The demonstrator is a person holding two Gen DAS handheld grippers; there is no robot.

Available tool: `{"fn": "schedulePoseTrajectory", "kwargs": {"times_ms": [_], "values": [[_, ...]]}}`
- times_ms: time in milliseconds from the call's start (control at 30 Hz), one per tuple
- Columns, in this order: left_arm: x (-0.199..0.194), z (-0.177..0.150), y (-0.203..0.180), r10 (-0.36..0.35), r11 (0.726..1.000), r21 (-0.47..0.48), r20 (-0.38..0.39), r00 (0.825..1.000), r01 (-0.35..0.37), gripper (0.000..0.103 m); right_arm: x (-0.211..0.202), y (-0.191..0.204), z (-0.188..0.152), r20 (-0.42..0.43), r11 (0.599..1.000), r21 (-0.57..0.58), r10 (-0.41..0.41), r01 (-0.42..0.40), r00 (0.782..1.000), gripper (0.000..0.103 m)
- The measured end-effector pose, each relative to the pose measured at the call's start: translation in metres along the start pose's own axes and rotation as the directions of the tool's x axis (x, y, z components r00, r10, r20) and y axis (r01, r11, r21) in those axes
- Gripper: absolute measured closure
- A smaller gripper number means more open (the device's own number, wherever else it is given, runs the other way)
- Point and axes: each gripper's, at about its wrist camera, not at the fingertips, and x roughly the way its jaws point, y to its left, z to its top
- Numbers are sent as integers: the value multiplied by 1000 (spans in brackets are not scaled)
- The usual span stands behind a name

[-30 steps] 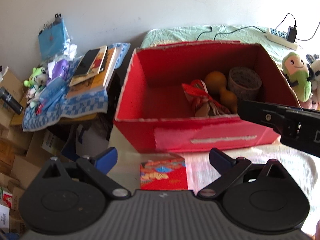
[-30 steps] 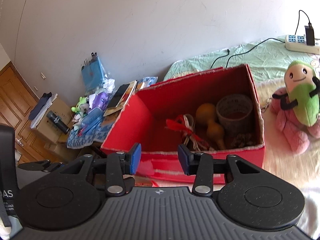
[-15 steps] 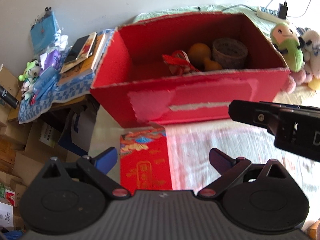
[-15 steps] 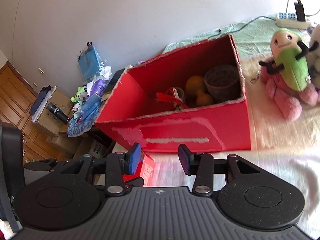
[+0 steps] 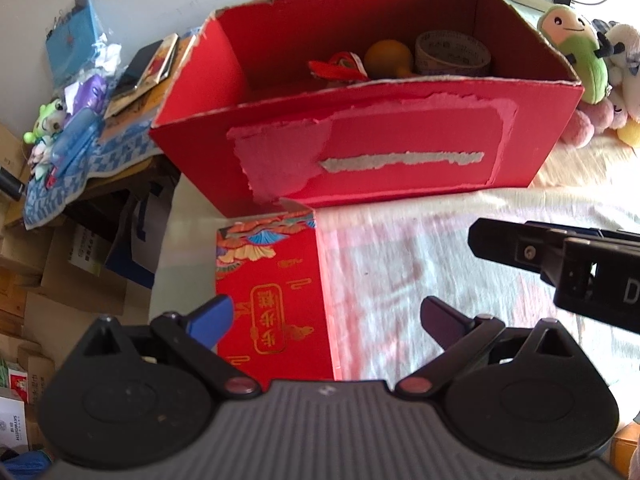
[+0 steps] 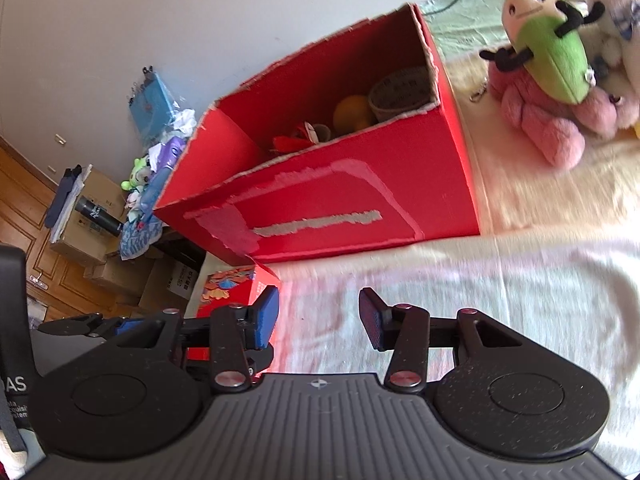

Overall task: Organize objects
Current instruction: 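Lower the open right gripper toward the red printed gift box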

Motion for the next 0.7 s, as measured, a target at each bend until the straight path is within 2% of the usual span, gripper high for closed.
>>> {"fn": "schedulePoseTrajectory", "kwargs": {"times_ms": [333,400,433,700], "values": [[15,-1,23,-20,1000,-14,-39,999,19,3,19,4,-1,-70,999,41,-2,4,998,55],[18,-1,29,-28,999,-26,-51,998,26,3,22,7,-2,-81,999,35,-3,6,997,55],[20,-1,32,-23,998,-63,-67,997,19,3,23,9,-2,-85,999,32,-2,5,996,54],[31,-5,46,-61,996,-77,-94,994,54,3,38,21,-5,-137,1000,19,7,-4,990,53]]}}
